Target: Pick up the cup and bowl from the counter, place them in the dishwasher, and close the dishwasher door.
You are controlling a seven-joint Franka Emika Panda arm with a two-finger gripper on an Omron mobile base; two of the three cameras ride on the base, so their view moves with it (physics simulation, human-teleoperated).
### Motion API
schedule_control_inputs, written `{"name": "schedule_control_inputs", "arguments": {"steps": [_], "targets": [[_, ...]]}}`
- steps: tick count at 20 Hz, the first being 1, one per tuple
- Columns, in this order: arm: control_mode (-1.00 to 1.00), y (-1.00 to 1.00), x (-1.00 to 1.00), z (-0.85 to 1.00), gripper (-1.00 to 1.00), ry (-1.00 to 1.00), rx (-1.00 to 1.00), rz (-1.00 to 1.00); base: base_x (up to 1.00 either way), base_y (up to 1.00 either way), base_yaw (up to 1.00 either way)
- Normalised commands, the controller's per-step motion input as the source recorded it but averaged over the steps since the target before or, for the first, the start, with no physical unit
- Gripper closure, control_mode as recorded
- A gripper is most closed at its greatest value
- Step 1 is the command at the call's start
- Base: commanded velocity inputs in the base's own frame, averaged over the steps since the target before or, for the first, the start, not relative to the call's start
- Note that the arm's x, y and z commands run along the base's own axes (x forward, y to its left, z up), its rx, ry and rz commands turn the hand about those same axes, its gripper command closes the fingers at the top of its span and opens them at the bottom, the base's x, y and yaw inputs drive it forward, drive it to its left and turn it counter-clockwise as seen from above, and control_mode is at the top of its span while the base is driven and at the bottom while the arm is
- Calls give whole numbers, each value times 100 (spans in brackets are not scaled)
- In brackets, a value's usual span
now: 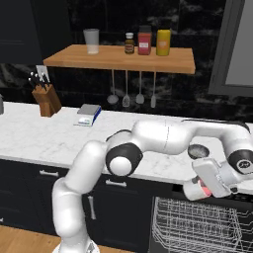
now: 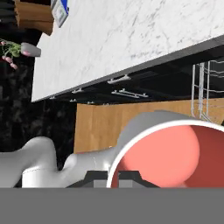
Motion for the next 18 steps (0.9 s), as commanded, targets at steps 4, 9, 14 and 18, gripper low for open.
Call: {"name": "schedule_control_inputs", "arguments": {"steps": [4,9,14,18], "targets": [[-100,20,-41,4,100,6,-22,-4,0,0,0],[-100,-13,-9,-16,100,17,-4,-3,0,0,0],[-100,-47,0,-46,100,10,2,-12,0,0,0],[-100,-85,0,-41,100,5,17,-21,0,0,0]]}}
